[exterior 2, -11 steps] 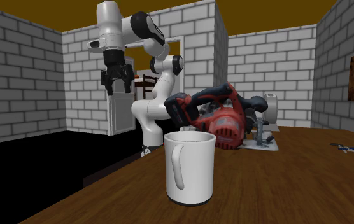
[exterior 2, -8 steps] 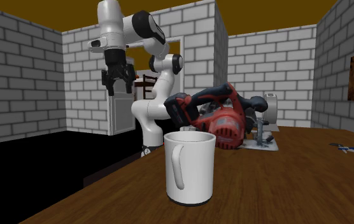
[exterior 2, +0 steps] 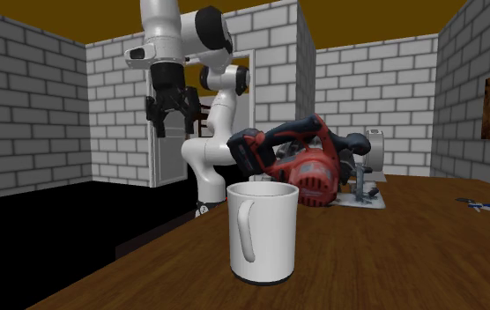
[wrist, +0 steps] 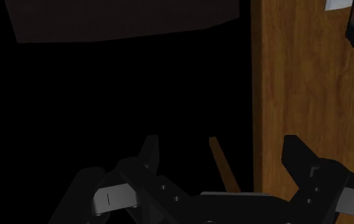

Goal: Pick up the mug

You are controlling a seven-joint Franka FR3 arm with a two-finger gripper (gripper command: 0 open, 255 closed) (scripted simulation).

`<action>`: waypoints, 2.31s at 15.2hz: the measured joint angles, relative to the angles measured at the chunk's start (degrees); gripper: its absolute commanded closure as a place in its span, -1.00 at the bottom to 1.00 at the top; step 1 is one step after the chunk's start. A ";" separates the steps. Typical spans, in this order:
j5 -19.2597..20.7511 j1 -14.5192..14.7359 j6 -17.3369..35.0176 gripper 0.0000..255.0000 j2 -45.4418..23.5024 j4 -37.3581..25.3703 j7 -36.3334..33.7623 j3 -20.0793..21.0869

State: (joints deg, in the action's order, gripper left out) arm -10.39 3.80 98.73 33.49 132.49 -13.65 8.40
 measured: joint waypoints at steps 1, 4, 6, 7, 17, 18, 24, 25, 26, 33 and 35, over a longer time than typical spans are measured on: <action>-0.22 0.17 0.41 -1.00 -1.04 -0.75 -0.84 0.70; -0.84 0.83 2.93 -1.00 -6.94 -4.74 -4.56 3.98; -0.65 1.04 3.84 -1.00 -10.75 -7.94 -6.72 5.68; -0.56 1.19 4.24 -1.00 -12.28 -9.21 -7.79 6.47; 5.65 3.70 7.51 -1.00 -34.04 -28.23 -20.57 14.01; 6.65 4.11 7.27 -1.00 -36.37 -30.71 -21.67 14.38; 12.13 7.86 5.76 -1.00 -48.49 -43.69 -27.73 15.69; 12.49 8.09 6.14 -1.00 -49.35 -44.13 -27.95 15.66; 12.59 8.13 6.74 -1.00 -49.59 -43.74 -28.02 15.63; 12.92 8.20 10.52 1.00 -50.32 -40.64 -28.16 15.52; 12.95 8.21 10.59 1.00 -50.41 -40.67 -28.16 15.50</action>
State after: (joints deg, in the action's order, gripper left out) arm 2.57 12.01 109.32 -16.93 91.82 -41.80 23.90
